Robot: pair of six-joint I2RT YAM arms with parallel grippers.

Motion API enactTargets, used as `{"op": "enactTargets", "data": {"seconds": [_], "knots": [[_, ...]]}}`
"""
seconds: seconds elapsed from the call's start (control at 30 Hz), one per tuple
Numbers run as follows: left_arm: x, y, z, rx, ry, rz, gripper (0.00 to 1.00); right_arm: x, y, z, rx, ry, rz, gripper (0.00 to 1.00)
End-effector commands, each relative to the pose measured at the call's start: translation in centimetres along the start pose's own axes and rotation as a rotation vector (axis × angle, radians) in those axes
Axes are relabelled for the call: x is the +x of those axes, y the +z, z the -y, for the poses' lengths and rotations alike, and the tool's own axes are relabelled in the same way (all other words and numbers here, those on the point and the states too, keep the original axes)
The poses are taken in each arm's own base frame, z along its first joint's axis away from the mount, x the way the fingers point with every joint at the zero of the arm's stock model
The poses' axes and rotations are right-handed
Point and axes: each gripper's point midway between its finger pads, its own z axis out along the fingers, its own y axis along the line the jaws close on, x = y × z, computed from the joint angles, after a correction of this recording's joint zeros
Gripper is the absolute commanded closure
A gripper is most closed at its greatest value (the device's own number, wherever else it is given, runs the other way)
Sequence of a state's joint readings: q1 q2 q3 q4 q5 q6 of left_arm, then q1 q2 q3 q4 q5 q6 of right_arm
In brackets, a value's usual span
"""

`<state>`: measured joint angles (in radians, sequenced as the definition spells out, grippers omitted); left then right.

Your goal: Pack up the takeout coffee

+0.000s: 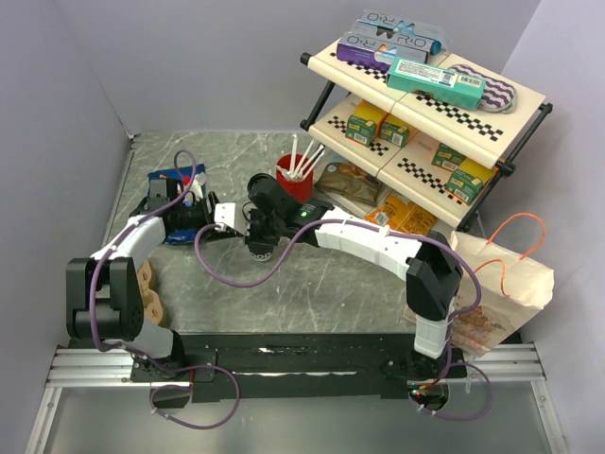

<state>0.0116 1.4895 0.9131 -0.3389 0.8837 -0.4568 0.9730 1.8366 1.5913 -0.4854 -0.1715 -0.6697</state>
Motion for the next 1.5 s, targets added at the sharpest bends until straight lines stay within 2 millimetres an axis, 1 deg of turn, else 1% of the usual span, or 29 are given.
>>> {"op": "enactTargets", "data": {"seconds": [0.0,0.23,0.37,0.57,0.63,0.73,0.77,0.87,0.97,1.0,1.03,1.1,1.13,1.17,1.23,1.27,1.3,1.33,1.47], "knots": [[-0.5,0.2,-1.4,-0.084,0.029,0.011,0.46,-5.5,-1.9,4.0,0.155,-0.032,0.154,1.00],[-0.4,0.4,-2.1,-0.109,0.016,0.001,0.46,-5.8,-2.9,4.7,0.206,-0.030,0.170,1.00],[-0.5,0.4,-2.1,-0.110,0.017,-0.002,0.46,-5.7,-2.7,4.9,0.218,-0.034,0.170,1.00],[-0.5,0.2,-2.1,-0.115,0.026,0.001,0.46,-6.3,-3.1,5.8,0.247,-0.053,0.180,1.00],[-0.6,0.1,-1.8,-0.111,0.033,0.001,0.46,-6.3,-3.0,5.8,0.240,-0.054,0.179,1.00],[-0.8,-0.1,-1.4,-0.104,0.044,0.000,0.46,-5.8,-2.8,5.4,0.224,-0.053,0.168,1.00],[-1.2,-0.2,-1.0,-0.099,0.055,0.005,0.46,-5.7,-2.7,5.2,0.217,-0.051,0.164,1.00],[-1.9,-0.7,-0.5,-0.096,0.077,0.015,0.46,-4.7,-2.4,4.2,0.180,-0.041,0.142,1.00],[-2.6,-0.8,-0.4,-0.083,0.077,0.026,0.46,-3.9,-2.3,3.5,0.163,-0.034,0.128,1.00],[-2.7,-0.8,-0.5,-0.078,0.068,0.023,0.46,-3.7,-2.4,3.5,0.168,-0.030,0.126,1.00],[-2.8,-0.8,-0.4,-0.066,0.062,0.023,0.46,-3.3,-2.2,3.2,0.169,-0.029,0.122,1.00],[-3.1,-0.8,-0.1,-0.051,0.059,0.024,0.46,-2.8,-2.2,3.6,0.194,-0.013,0.116,1.00],[-3.3,-0.9,0.1,-0.038,0.061,0.024,0.46,-2.3,-1.9,3.4,0.199,-0.004,0.108,1.00],[-3.5,-0.9,0.3,-0.032,0.064,0.025,0.46,-2.5,-1.9,3.7,0.218,0.002,0.120,1.00],[-3.9,-1.1,0.3,-0.030,0.066,0.030,0.45,-1.9,-1.7,3.6,0.232,0.022,0.114,1.00],[-4.1,-1.3,0.5,-0.027,0.069,0.033,0.45,-2.2,-1.8,3.9,0.250,0.029,0.134,1.00],[-4.3,-1.4,0.6,-0.024,0.071,0.035,0.45,-2.1,-1.7,3.9,0.253,0.035,0.138,1.00],[-4.5,-1.6,0.6,-0.022,0.073,0.042,0.45,-1.5,-1.5,3.6,0.250,0.039,0.129,1.00],[-4.8,-2.1,0.6,-0.014,0.064,0.051,0.45,-1.6,-1.7,3.5,0.254,0.049,0.137,1.00]]}}
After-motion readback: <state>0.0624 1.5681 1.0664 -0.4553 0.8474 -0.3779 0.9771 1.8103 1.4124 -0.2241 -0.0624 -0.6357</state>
